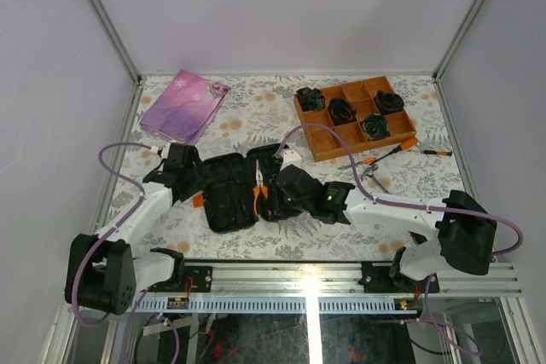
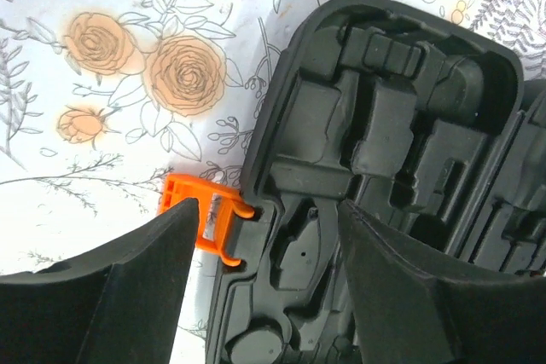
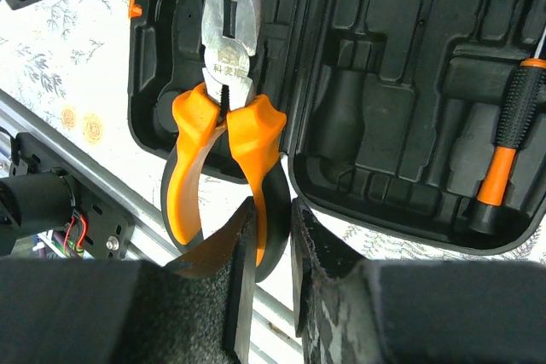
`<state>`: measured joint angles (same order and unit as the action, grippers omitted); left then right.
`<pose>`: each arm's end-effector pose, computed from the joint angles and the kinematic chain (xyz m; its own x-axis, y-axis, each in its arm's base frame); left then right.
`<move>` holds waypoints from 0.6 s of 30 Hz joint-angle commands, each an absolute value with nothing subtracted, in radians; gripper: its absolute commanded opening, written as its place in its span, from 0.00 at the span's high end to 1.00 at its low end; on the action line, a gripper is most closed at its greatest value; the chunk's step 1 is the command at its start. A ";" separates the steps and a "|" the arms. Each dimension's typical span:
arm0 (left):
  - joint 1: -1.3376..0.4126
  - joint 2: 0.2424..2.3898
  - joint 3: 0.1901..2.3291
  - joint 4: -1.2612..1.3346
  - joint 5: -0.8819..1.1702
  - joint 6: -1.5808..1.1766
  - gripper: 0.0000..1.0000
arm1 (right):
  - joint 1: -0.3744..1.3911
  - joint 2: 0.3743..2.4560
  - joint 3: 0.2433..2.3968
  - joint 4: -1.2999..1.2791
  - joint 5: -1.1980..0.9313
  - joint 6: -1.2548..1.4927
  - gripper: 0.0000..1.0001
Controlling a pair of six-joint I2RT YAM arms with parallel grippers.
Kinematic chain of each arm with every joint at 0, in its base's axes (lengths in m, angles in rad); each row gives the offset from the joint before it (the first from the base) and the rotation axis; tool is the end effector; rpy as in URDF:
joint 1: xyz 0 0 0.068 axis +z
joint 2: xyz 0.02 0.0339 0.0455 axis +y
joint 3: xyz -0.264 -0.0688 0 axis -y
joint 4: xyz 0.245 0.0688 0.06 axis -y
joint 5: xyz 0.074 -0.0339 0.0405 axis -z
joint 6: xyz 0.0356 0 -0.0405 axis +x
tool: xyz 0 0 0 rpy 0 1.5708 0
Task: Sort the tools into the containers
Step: Place the pliers in the storage box.
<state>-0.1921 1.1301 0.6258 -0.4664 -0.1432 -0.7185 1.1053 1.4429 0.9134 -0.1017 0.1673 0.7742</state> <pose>0.2096 -0.0356 0.1963 -0.6822 -0.5311 -0.5026 -0.4506 0.8467 -0.2831 0.1472 0.2799 0.2390 -0.7632 0.0164 -0.6459 -0.4016 0.7710 0.4942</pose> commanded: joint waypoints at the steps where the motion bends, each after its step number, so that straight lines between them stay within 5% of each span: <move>1: -0.177 1.195 0.605 -0.335 -0.045 -0.673 0.39 | 1.109 1.386 0.951 -0.065 0.191 0.755 1.00; 10: -0.180 1.220 0.527 -0.213 0.145 -0.690 0.51 | 1.110 1.385 0.948 -0.070 0.192 0.748 1.00; 18: -0.213 1.004 0.422 -0.220 0.222 -0.764 0.53 | 1.108 1.416 0.939 -0.072 0.186 0.744 1.00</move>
